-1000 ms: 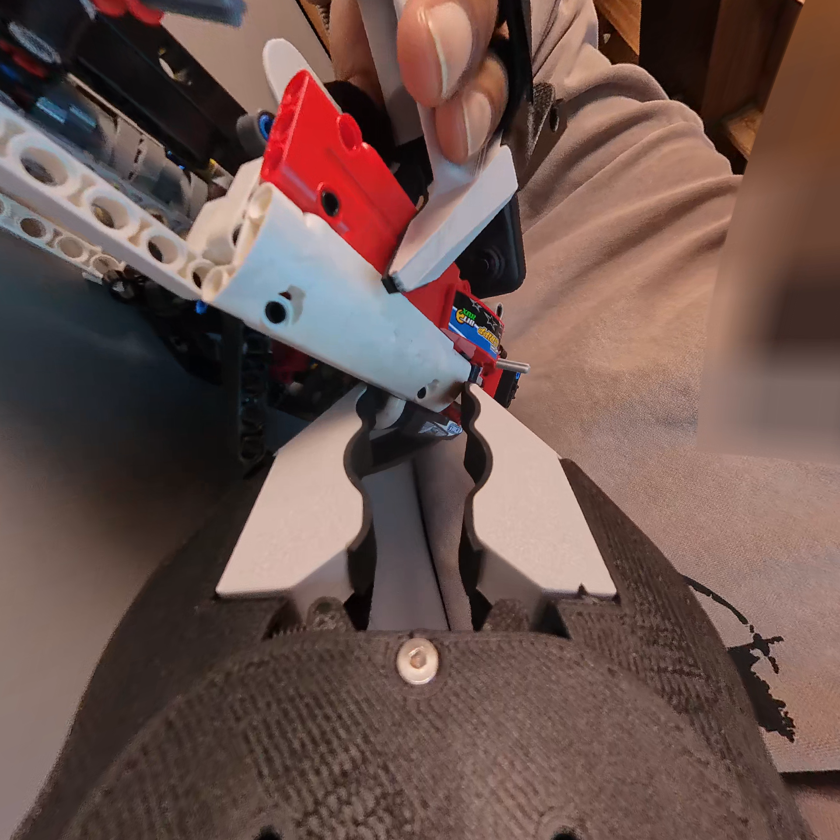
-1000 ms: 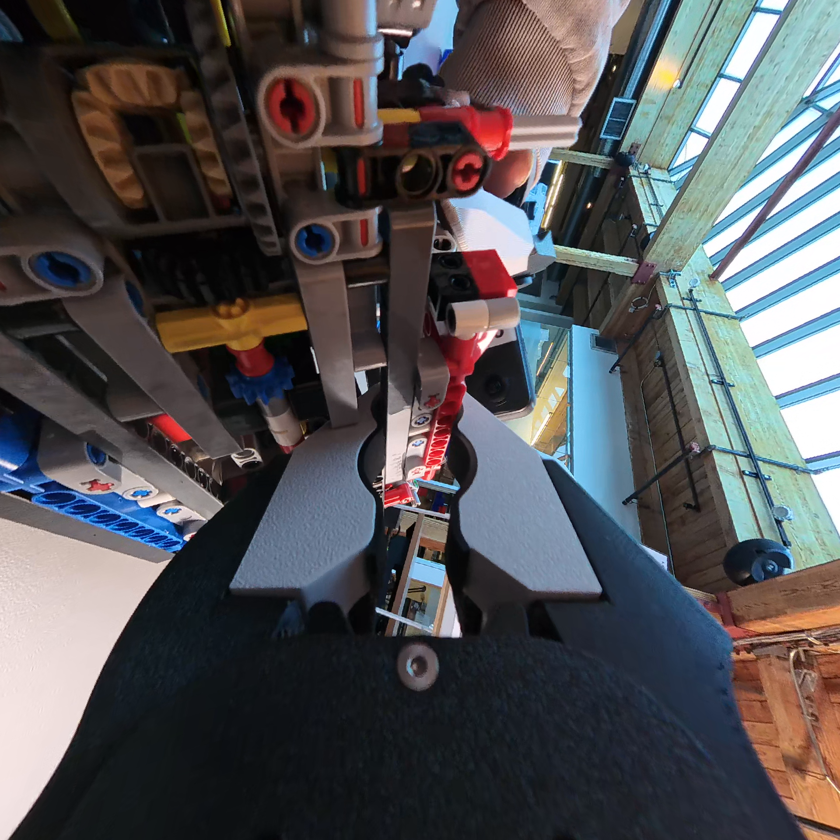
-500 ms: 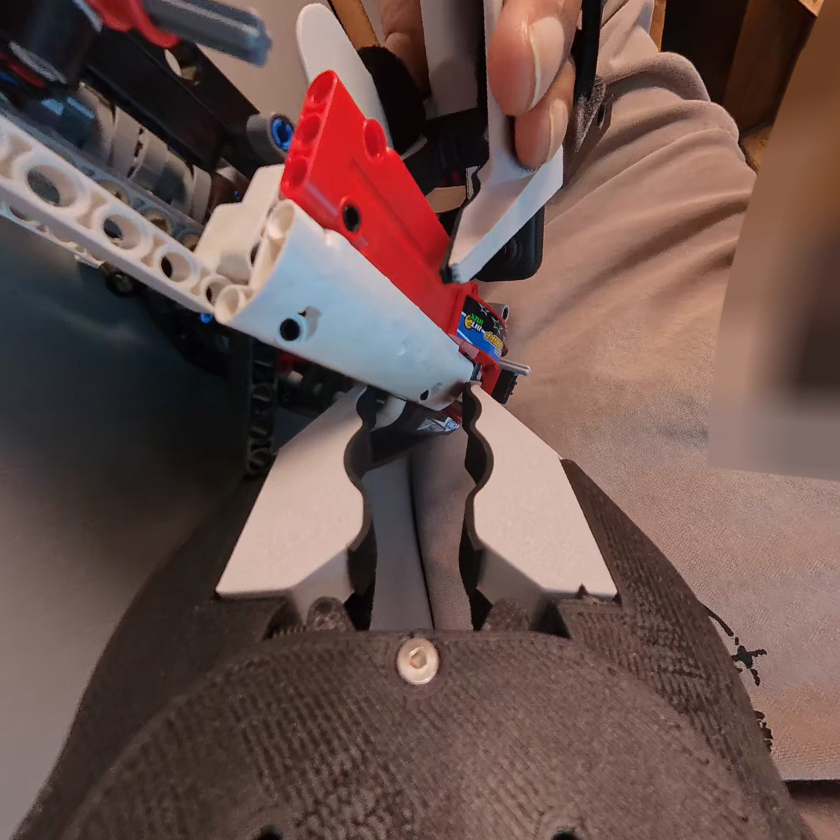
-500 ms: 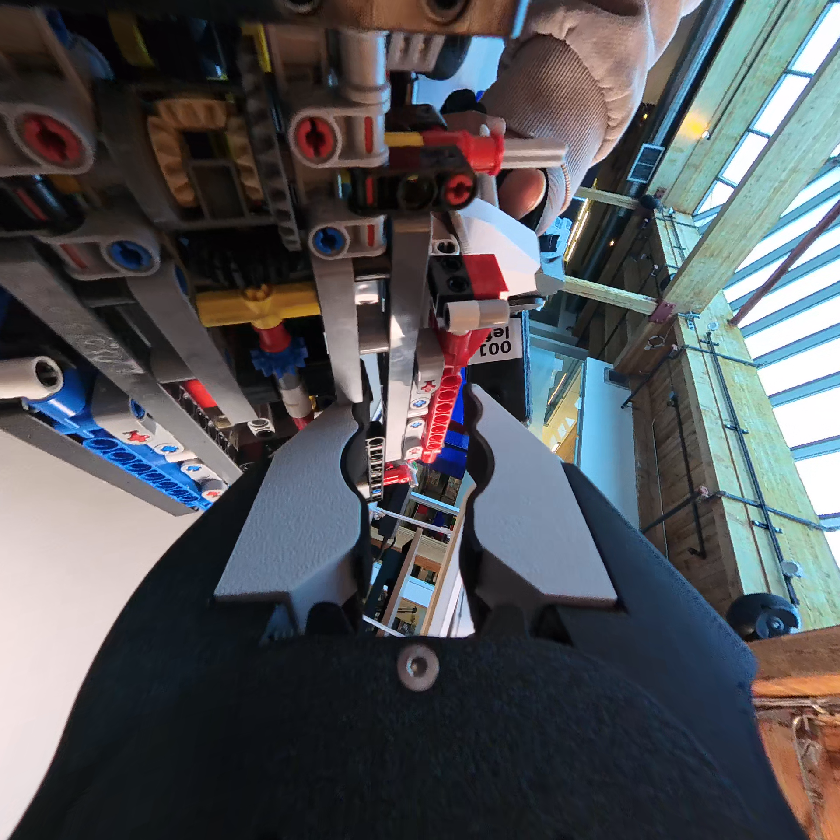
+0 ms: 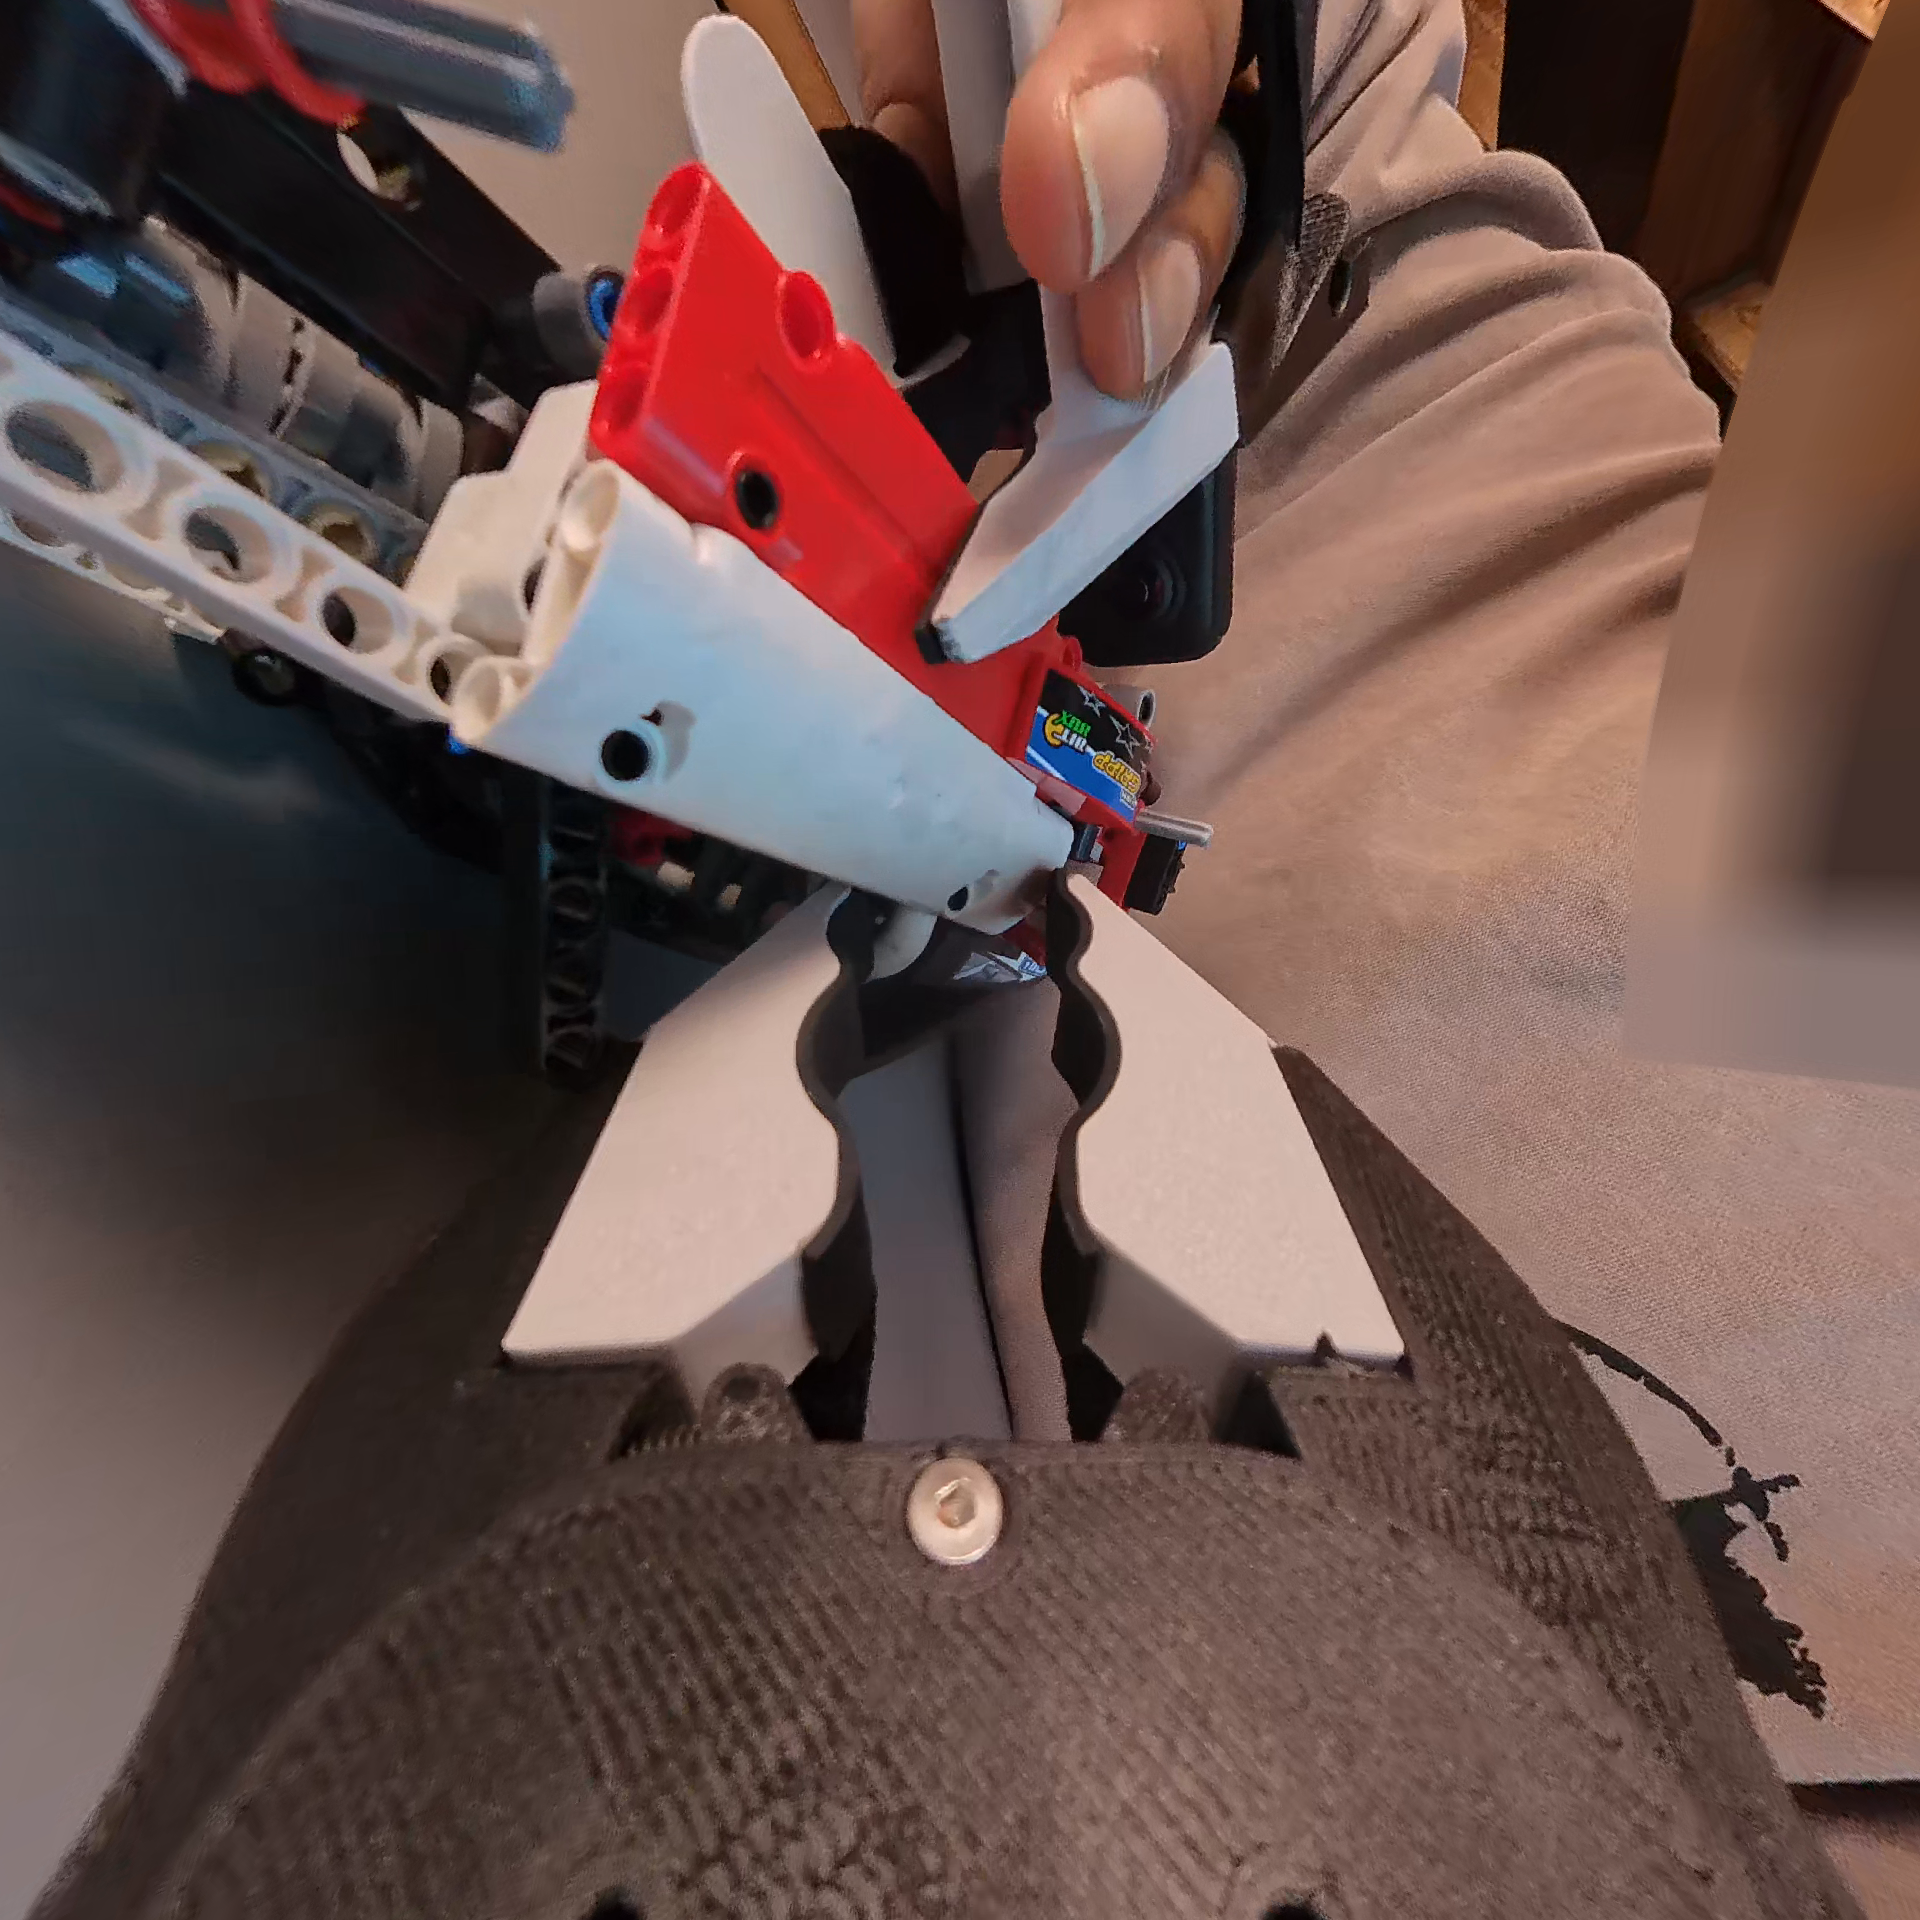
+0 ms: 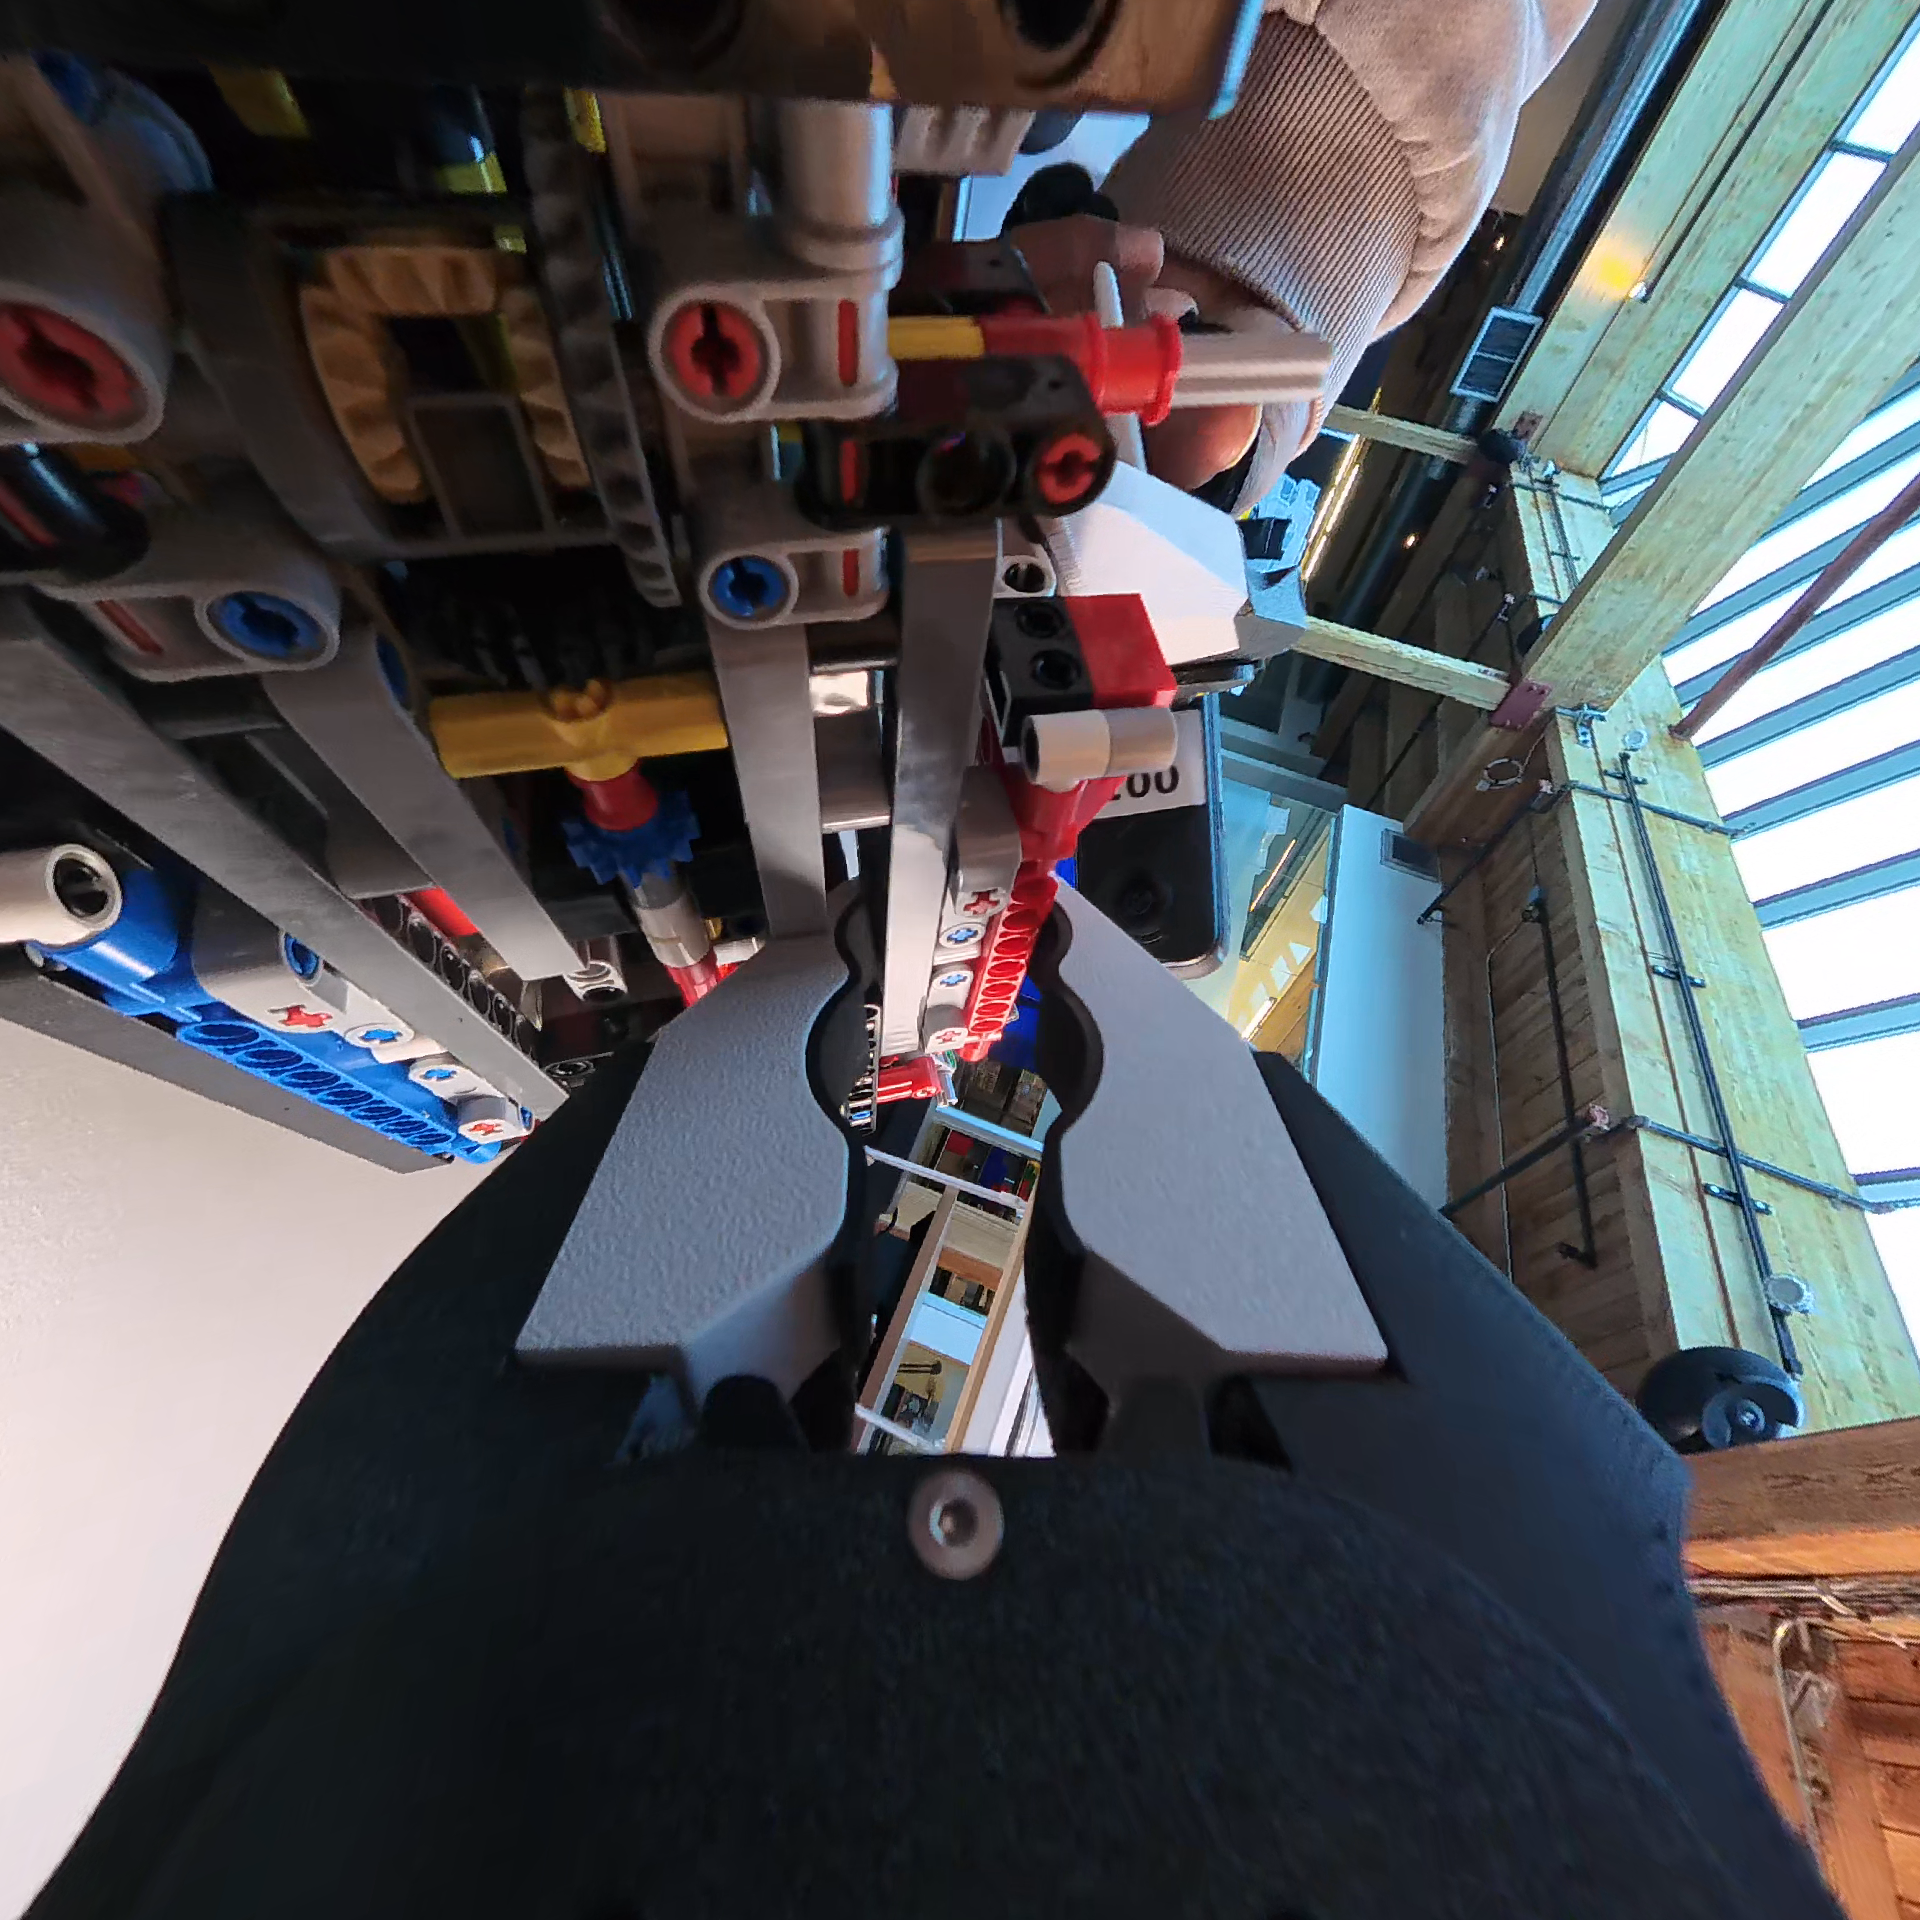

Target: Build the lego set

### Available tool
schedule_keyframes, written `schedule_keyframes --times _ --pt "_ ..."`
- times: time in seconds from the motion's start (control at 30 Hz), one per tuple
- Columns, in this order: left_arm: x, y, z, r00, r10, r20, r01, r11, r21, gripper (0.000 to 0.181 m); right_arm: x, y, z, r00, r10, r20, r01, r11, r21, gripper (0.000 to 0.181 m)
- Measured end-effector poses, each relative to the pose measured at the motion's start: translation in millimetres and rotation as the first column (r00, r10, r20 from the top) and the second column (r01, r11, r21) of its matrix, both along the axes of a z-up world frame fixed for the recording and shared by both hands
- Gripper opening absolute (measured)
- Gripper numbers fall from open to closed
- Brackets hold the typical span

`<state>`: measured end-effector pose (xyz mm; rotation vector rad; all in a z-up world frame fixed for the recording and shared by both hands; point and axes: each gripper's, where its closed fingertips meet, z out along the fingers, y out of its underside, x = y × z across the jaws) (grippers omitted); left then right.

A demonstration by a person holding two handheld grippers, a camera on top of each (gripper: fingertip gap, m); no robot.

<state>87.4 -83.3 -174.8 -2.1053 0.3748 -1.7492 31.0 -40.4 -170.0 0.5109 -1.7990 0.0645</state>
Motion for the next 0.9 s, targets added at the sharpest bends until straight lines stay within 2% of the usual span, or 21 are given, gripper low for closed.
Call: schedule_keyframes --times 0.27,0.4,0.53,0.63,0.8,0.83,0.9 --pt "3.8 0.0 0.8 0.999 0.024 -0.024 -0.024 1.0 0.015 0.03 1.3 0.6 0.2 1.0 -0.015 -0.009 0.015 1.0 0.021 0.025" --pt "2.3 3.8 2.5 0.997 0.068 -0.025 -0.067 0.998 0.021 0.032 0.2 5.7 0.5 0.997 -0.068 -0.044 0.069 0.997 0.027 0.025" --pt "4.7 0.7 1.9 0.998 0.047 -0.036 -0.046 0.999 0.018 0.031 6.1 5.0 4.9 0.995 -0.082 -0.059 0.086 0.994 0.064 0.042" --pt "5.0 -2.8 1.7 0.999 -0.006 -0.038 0.006 1.0 0.016 0.031 14.9 3.3 4.5 0.997 -0.08 -0.008 0.08 0.992 0.093 0.048" --pt "7.1 -4.6 1.0 0.994 -0.096 -0.047 0.097 0.995 0.021 0.03 10.7 -0.5 -1.3 0.999 -0.043 -0.008 0.044 0.99 0.132 0.034" --pt "8.0 -4.9 0.4 0.992 -0.117 -0.051 0.118 0.993 0.016 0.03 8.9 -2.8 0.2 0.999 -0.033 -0.016 0.034 0.993 0.117 0.026" --pt "8.5 -4.3 0.6 0.99 -0.132 -0.05 0.132 0.991 0.004 0.03 8.1 -2.5 0.0 0.999 -0.033 0.013 0.031 0.995 0.09 0.025"
